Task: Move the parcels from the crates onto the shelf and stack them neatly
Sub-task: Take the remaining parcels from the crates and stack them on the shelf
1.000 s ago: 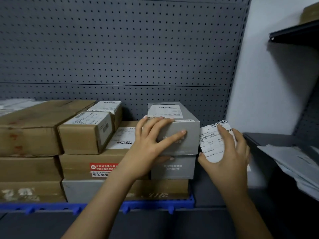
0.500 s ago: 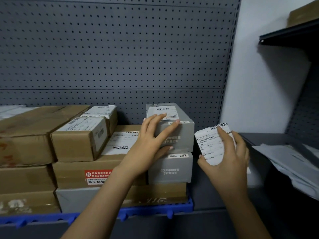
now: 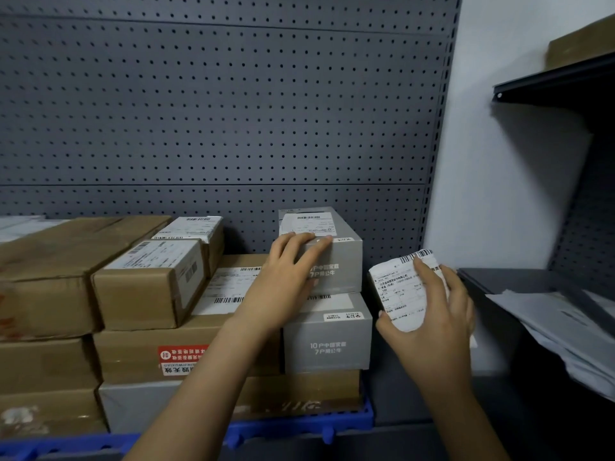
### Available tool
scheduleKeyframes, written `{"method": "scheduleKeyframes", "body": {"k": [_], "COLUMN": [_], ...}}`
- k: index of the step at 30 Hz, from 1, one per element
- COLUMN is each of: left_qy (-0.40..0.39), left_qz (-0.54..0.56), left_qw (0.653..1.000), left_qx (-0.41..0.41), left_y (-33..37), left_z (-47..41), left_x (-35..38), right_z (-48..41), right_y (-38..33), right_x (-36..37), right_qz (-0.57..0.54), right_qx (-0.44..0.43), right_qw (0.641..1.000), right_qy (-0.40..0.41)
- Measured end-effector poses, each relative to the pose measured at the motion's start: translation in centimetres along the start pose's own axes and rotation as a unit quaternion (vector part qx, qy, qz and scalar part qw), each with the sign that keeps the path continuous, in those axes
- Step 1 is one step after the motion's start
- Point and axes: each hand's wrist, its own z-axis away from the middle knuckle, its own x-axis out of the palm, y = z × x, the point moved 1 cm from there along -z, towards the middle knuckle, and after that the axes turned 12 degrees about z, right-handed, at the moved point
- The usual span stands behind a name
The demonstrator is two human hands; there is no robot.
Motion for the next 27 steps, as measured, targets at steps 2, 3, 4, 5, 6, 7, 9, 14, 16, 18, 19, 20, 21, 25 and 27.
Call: {"method": "scheduleKeyframes", "body": {"k": [2, 3, 4, 5, 6, 7, 9, 14, 16, 18, 19, 20, 21, 25, 27], "left_qy": [0.001, 0.0, -0.002, -0.004, -0.007, -0.01, -0.013, -0.013, -0.01, -0.01, -0.011, -0.012, -0.011, 0.019, 0.028], "left_qz": [0.011, 0.02, 0.029, 0.037, 0.041, 0.044, 0.049, 0.059, 0.063, 0.066, 0.067, 0.065, 0.059, 0.035, 0.044], "left_qw": [1.0, 1.0, 1.0, 0.999, 0.999, 0.999, 0.999, 0.998, 0.998, 0.997, 0.997, 0.997, 0.998, 0.999, 0.998], "left_qx": [0.005, 0.006, 0.006, 0.007, 0.01, 0.013, 0.015, 0.017, 0.021, 0.025, 0.026, 0.026, 0.028, 0.033, 0.038], "left_y": [-0.2, -0.3, -0.4, -0.4, -0.5, -0.5, -0.6, -0.8, -1.0, -1.0, -1.0, -1.0, -0.9, -0.6, -0.4], "left_z": [-0.2, -0.2, -0.3, -0.3, -0.3, -0.3, -0.3, -0.5, -0.6, -0.6, -0.5, -0.5, -0.5, 0.1, 0.6], "left_x": [0.0, -0.1, -0.2, -0.3, -0.4, -0.5, -0.6, -0.7, -0.7, -0.7, -0.7, -0.7, -0.7, -1.2, -1.5], "right_z": [-0.2, -0.3, -0.4, -0.4, -0.5, -0.5, -0.5, -0.5, -0.5, -0.6, -0.6, -0.6, -0.6, -0.9, -1.2], "right_y": [0.0, 0.0, -0.1, -0.1, -0.1, -0.1, -0.1, -0.1, -0.2, -0.3, -0.4, -0.5, -0.7, -1.4, -1.8], "right_x": [0.1, 0.1, 0.1, 0.1, 0.2, 0.2, 0.2, 0.5, 0.5, 0.4, 0.3, 0.2, 0.1, -0.9, -1.6], "right_qz": [0.001, 0.0, 0.0, -0.001, -0.001, -0.002, -0.003, -0.003, -0.002, -0.003, -0.004, -0.007, -0.009, -0.018, -0.019], "right_qx": [-0.001, -0.002, -0.002, -0.001, -0.001, -0.001, 0.001, 0.003, 0.001, -0.003, -0.005, -0.008, -0.012, -0.038, -0.048], "right_qw": [1.0, 1.0, 1.0, 1.0, 1.0, 1.0, 1.0, 1.0, 1.0, 1.0, 1.0, 1.0, 1.0, 0.999, 0.999], "right_qy": [0.002, 0.002, 0.002, 0.001, 0.0, -0.001, -0.004, -0.005, -0.008, -0.01, -0.01, -0.01, -0.01, -0.01, -0.007]}}
